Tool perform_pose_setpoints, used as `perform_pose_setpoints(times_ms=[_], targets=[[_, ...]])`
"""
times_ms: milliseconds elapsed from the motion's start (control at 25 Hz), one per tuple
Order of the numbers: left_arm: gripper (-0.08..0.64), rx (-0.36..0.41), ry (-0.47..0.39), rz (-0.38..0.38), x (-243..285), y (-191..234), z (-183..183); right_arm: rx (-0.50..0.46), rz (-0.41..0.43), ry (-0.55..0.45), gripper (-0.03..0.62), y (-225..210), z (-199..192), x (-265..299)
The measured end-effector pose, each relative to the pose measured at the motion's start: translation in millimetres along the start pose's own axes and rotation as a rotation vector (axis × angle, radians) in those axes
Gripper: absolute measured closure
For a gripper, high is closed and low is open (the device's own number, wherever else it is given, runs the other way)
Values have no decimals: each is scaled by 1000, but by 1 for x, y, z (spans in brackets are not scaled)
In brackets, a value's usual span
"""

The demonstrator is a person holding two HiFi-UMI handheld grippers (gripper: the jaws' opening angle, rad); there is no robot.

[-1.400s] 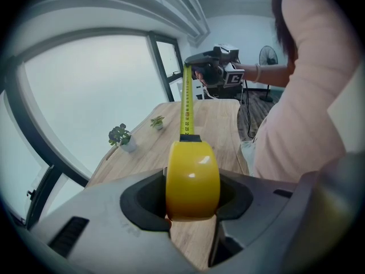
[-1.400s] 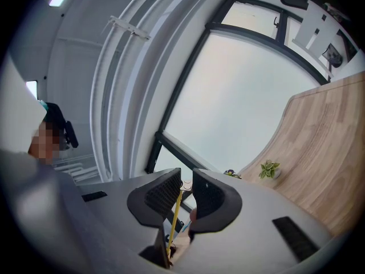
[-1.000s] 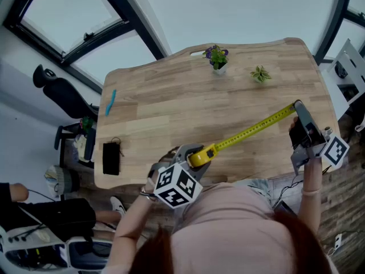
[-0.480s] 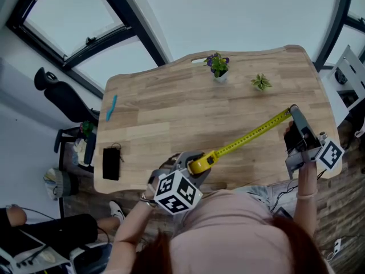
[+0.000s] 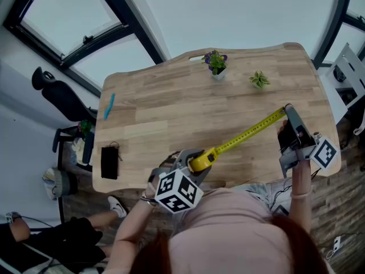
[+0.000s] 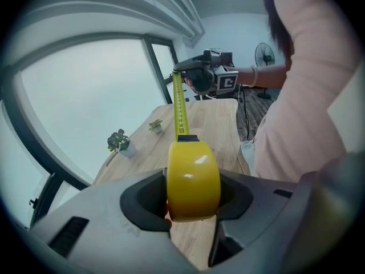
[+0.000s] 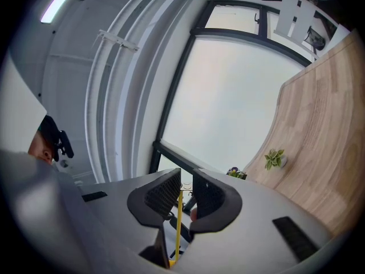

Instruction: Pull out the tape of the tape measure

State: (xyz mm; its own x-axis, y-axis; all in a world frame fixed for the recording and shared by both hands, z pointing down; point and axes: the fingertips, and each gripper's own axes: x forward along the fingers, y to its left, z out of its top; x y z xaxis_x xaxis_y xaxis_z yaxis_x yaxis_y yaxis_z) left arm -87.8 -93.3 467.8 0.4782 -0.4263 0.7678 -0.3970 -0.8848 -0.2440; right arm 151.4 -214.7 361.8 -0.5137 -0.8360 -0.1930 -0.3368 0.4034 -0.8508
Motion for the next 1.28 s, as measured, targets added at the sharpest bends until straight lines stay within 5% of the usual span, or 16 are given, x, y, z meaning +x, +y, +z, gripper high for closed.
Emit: perform_pose_setpoints(times_ms=[1280], targets=[[391, -36, -40, 2, 9, 2, 16, 53, -12, 77, 535, 0, -53, 13]])
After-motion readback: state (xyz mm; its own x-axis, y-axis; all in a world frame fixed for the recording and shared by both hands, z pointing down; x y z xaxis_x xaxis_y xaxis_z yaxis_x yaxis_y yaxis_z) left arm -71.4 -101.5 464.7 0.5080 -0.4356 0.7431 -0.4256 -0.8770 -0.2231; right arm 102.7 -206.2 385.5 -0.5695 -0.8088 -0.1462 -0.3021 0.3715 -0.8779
